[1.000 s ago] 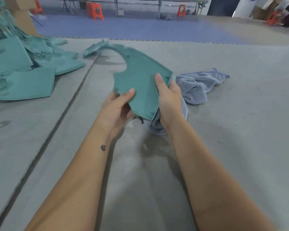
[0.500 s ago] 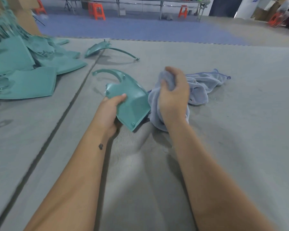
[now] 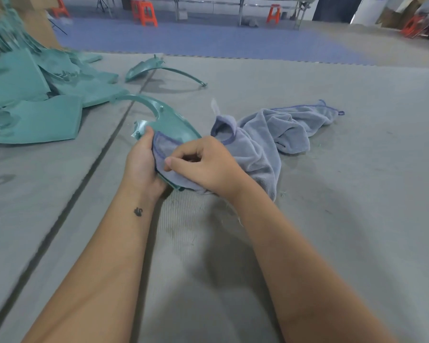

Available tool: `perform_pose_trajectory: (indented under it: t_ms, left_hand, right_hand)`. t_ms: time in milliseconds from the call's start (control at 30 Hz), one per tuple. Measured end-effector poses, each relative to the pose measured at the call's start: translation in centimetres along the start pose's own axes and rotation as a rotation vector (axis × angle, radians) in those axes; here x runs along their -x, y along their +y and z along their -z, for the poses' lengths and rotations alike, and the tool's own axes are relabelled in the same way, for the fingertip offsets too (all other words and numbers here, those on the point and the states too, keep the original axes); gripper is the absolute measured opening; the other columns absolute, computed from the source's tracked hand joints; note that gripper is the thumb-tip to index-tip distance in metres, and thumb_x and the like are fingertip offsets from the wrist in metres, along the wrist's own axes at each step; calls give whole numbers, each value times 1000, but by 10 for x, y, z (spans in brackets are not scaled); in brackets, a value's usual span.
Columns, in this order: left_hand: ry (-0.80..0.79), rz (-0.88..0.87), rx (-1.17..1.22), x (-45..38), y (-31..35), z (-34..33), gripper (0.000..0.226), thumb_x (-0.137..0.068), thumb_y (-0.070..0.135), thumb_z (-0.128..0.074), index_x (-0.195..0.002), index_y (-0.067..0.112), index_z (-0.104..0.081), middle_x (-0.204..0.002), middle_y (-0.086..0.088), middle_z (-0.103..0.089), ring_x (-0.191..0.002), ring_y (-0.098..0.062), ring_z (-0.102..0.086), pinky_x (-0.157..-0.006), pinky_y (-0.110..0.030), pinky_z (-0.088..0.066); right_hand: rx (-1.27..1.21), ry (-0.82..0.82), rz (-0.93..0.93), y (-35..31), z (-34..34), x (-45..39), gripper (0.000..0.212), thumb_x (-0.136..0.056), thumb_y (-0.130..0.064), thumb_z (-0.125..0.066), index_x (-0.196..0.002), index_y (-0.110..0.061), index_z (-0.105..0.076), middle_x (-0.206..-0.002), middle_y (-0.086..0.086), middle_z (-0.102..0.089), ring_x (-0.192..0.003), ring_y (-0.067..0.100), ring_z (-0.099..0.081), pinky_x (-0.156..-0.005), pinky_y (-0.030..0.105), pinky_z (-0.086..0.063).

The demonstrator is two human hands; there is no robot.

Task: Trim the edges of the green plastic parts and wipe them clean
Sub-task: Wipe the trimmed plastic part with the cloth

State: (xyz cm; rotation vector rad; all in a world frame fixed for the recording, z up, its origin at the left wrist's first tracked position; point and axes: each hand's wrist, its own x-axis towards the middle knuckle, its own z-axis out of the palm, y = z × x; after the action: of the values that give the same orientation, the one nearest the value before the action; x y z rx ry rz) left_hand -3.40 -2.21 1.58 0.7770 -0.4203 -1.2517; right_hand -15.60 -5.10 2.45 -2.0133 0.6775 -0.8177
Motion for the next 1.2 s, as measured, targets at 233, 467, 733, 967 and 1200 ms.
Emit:
perform_pose_trajectory:
  t_ms: [233,467,733,967,1200]
  left_hand:
    - [-62,-1,-61,6,-1,-3,59,-105,36,-30,-86,9,-80,-98,-11,-75,-87,-24,-73,-62,-34,-59]
    - [-98,-54,17,5,5,2,63,-104,38,-26,-86,9,-80,-97,-11,-75,-89,-23,-73,-65,-33,-59]
    - [-55,-78,132,1,9,8,59,-103,41,-27,-100,4,-72,-100,-14,-74,-91,-27,-72,-72,-39,-60]
    - [-135,21,-17,2,4,4,63,-103,38,-28,-84,10,-80,-101,-10,-74,-91,-24,-72,-67,-36,-60]
    - [-130,-19,-52,3,6,0,69,-105,42,-22,-86,9,-80,-96,-10,-75,-89,-20,-72,-67,-30,-59]
  right_hand:
    - [122,303,-101,25,18,-4,21,-97,-24,-55,-105,-20,-74,-83,-4,-71,-79,15,-64,-79,39,-53]
    - [267,252,56,-1,-1,2,13,-88,-23,-64,-85,-19,-76,-77,-4,-72,-79,15,-67,-75,36,-52]
    - [203,195,108,-15,-21,-3,46,-90,-27,-62,-54,-16,-36,-51,-1,-31,-53,12,-34,-51,32,-32]
    - [228,460,-66,17,15,-6,39,-96,-23,-53,-61,-19,-38,-57,-7,-39,-61,10,-36,-57,35,-29]
    - [348,351,307,8,-15,-3,8,-84,-12,-65,-79,-8,-70,-85,2,-71,-86,21,-62,-78,37,-48]
